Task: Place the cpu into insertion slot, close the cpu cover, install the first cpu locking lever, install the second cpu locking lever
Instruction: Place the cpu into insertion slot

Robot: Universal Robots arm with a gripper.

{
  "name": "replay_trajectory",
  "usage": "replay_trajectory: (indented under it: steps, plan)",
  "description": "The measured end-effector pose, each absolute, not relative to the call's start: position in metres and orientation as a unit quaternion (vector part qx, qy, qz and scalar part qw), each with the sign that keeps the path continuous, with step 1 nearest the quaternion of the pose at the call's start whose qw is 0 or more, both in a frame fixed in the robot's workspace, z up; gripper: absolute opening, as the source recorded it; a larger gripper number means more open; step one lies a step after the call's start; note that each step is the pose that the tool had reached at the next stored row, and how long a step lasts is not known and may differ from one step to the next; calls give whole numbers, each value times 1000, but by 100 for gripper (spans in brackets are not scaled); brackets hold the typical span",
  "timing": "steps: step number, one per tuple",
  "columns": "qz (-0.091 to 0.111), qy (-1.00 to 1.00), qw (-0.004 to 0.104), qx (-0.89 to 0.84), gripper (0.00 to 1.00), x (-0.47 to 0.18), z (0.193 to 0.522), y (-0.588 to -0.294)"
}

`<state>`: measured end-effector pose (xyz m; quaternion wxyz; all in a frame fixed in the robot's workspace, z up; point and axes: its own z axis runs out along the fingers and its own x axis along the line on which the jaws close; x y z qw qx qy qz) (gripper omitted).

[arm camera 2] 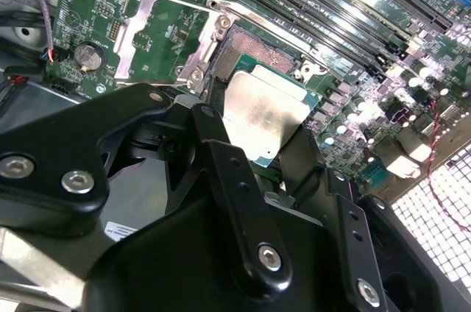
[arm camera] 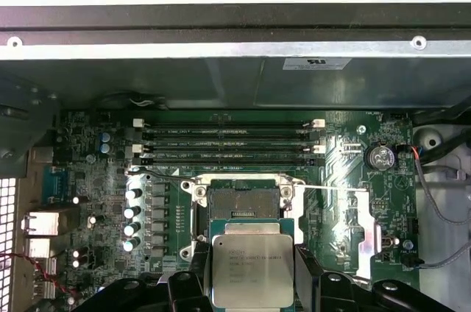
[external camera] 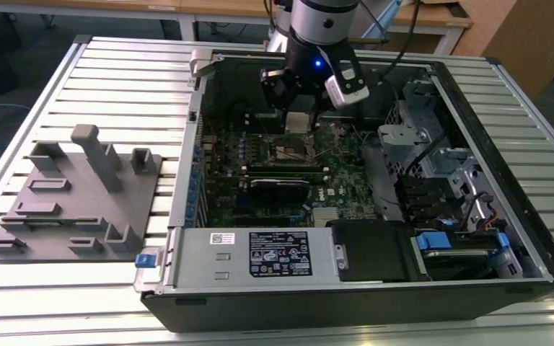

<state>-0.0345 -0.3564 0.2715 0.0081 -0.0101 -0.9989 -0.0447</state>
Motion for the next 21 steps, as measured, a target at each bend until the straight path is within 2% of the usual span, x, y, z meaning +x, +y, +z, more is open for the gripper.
replay_trajectory:
  steps: [21]
  plan:
    - [-42,-999,8,-10,54,-35,259,-356]
